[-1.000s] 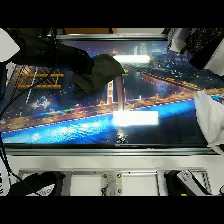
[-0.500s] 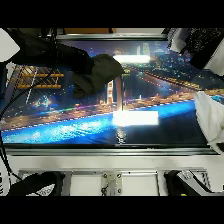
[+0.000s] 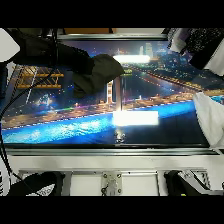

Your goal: Fold the clothes and pants, and hang the long-sleeved shirts on hangers.

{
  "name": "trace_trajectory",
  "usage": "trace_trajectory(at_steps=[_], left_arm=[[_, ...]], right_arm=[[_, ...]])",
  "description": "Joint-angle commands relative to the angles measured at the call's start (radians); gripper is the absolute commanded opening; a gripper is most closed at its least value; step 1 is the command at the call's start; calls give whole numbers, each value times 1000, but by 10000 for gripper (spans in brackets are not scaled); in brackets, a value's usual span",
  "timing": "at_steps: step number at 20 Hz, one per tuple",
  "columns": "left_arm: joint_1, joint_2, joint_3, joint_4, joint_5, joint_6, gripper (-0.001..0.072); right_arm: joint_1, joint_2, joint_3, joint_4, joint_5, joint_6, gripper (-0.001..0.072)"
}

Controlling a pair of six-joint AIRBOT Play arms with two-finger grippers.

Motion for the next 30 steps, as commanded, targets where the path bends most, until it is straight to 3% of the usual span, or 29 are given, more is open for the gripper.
trace_trajectory(at_steps=[1,5,6,8,9,13,16,20,22,24,27,30], left_arm=[[0,-1,1,0,0,1,14],[0,-1,1,1,0,1,14],[0,-1,1,1,0,1,14],[0,-1,1,1,0,2,15],[0,-1,1,2,0,2,14],[0,-2,1,2,1,1,15],[5,-2,1,1,15,1,14],[50,31,-82,-9,48,-10,15],[74,89,-223,-10,108,-12,14],[82,150,-359,-18,169,-30,14],[74,212,-494,-35,232,-30,14],[68,251,-573,-35,258,-30,14]], right_arm=[[-5,22,0,-7,61,-14,17],[-4,52,0,-2,42,-20,36],[-4,60,0,4,42,-20,105],[-4,74,0,37,13,-19,470],[-4,82,0,78,-12,-20,519],[-3,125,0,404,-138,-20,514],[8,117,0,767,-78,-52,514],[179,49,-1,1241,239,-603,513],[340,11,-6,1231,407,-686,513],[533,-5,-49,1109,517,-687,512],[846,-7,-178,944,608,-661,512],[1133,-7,-359,924,602,-652,511]])
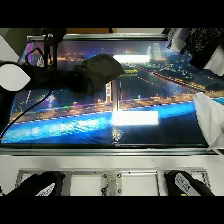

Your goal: Fold the clothes and pants, and hang the long-sleeved shirts on hangers.

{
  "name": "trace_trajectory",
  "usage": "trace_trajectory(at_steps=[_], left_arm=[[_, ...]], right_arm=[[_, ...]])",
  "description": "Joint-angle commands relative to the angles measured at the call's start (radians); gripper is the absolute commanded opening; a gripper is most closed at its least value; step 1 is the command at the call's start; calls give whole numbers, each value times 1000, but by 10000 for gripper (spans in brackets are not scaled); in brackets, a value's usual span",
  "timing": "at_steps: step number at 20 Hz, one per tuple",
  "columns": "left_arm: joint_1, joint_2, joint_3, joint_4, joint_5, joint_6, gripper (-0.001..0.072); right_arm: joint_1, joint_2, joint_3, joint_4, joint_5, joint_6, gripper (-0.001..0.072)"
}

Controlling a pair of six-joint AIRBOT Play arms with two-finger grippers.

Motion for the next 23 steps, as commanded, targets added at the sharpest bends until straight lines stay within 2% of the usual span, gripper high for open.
trace_trajectory(at_steps=[1,4,7,8,9,10,23], left_arm=[[-2,53,-109,-5,56,-2,14],[-2,66,-121,-5,58,-2,14],[-2,65,-121,-4,57,-2,15],[-2,65,-121,-3,58,-2,14],[-2,65,-121,-3,57,-2,14],[-2,65,-121,-3,57,-2,14],[-2,65,-121,-3,58,-2,14]], right_arm=[[338,-4,-195,-49,37,-14,512],[523,-4,-328,-56,-28,-34,512],[603,-4,-384,-56,-37,-37,506],[610,-4,-388,-56,-35,-37,410],[612,-4,-388,-56,-33,-37,163],[612,-4,-389,-56,-34,-37,26],[612,-4,-389,-55,-34,-37,26]])
